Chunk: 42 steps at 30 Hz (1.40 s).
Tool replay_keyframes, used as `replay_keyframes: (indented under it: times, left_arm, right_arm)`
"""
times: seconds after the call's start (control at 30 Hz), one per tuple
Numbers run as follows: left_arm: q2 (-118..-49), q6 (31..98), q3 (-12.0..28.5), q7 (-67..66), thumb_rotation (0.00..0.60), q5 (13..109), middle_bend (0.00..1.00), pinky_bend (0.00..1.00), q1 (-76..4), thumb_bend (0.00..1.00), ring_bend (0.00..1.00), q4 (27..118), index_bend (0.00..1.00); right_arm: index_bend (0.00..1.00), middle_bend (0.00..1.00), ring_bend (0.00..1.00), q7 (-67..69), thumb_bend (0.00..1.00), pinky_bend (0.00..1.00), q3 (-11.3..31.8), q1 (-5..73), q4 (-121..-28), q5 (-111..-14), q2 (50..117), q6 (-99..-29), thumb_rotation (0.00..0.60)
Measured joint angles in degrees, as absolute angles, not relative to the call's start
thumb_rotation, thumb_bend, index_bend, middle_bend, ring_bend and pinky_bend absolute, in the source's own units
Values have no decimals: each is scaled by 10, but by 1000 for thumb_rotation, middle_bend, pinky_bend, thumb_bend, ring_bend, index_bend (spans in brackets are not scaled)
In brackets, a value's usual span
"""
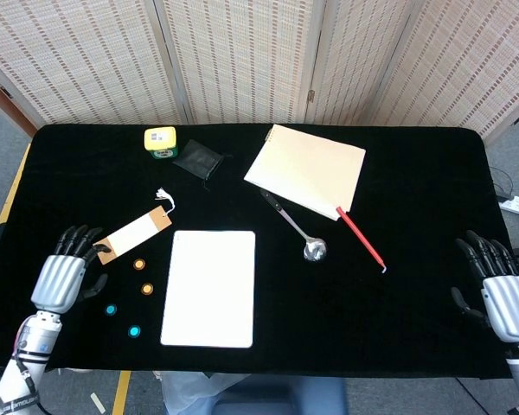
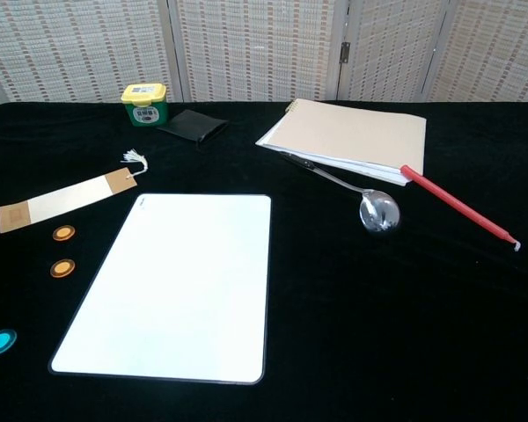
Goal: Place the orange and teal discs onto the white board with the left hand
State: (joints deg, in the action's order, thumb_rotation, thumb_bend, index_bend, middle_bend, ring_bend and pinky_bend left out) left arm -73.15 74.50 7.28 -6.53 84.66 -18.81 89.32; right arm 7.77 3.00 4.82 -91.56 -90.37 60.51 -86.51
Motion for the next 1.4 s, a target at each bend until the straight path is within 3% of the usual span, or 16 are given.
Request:
replay_keyframes:
  times: [0.67,1.4]
  left_arm:
    - [-854,547,78,-28,600,802,120,0,-325,395,0,714,378]
    - [-895,525,58,-25,600,745,120,0,-317,397,0,622,425]
  right_arm:
    - [28,23,31,87,443,0,31,49,-908,-896,607,-862,600]
    - [27,23,28,82,443,0,32,50,-911,-892,608,-859,600]
